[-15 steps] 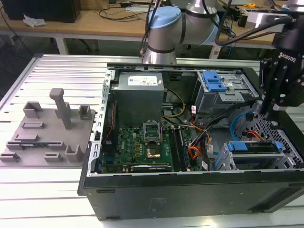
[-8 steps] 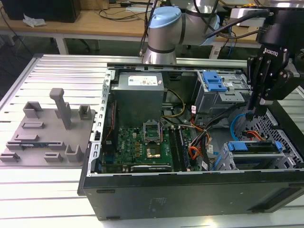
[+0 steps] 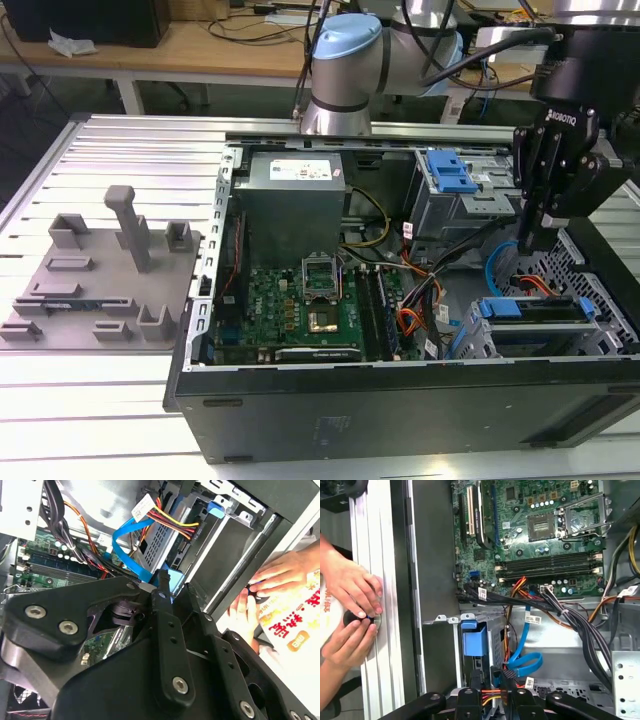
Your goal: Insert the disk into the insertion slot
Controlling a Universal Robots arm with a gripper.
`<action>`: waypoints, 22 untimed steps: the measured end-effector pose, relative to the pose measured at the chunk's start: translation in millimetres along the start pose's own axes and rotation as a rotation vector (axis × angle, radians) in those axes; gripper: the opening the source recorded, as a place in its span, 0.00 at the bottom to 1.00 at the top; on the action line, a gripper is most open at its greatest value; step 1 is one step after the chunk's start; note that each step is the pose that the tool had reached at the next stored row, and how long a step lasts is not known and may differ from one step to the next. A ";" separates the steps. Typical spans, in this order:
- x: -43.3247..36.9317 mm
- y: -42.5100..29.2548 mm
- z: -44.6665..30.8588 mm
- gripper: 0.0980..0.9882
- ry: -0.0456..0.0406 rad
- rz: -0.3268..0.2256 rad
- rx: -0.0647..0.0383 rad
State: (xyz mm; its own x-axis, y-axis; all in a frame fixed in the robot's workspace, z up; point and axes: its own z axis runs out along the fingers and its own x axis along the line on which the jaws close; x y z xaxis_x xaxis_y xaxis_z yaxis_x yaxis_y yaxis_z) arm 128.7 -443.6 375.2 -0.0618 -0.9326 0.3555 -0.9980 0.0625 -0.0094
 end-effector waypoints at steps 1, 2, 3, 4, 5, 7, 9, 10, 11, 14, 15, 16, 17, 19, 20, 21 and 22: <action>-0.3 1.2 0.9 0.23 0.0012 -0.002 0.001; -0.4 2.0 1.5 0.23 0.0018 -0.004 0.002; -0.8 2.8 2.1 0.23 0.0023 -0.005 0.002; -1.3 3.6 2.7 0.23 0.0032 -0.007 0.003; -1.6 3.8 3.2 0.23 0.0043 -0.008 0.003; -2.1 3.9 3.8 0.23 0.0071 -0.009 0.004; -2.3 4.2 4.6 0.23 0.0073 -0.010 0.004; -2.4 4.3 4.7 0.22 0.0074 -0.010 0.004; -2.5 4.3 4.8 0.14 0.0074 -0.010 0.004; -2.5 4.3 5.0 0.07 0.0073 -0.010 0.005; -2.5 4.3 5.0 0.07 0.0072 -0.010 0.005; -1.4 4.2 5.7 0.07 0.0023 -0.010 0.004; 7.1 3.8 8.9 0.07 -0.0066 -0.010 0.004; 12.7 3.3 11.1 0.07 -0.0333 -0.011 0.002; 14.4 3.2 11.7 0.07 -0.0479 -0.011 0.002; 15.8 3.1 12.2 0.07 -0.0660 -0.011 0.001; 17.3 3.0 12.8 0.07 -0.0878 -0.011 -0.001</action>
State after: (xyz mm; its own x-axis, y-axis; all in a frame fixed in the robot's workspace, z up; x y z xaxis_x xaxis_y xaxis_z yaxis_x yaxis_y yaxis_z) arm 124.5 -464.1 369.4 -0.0513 -0.9608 0.2723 -0.9986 0.0519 -0.0052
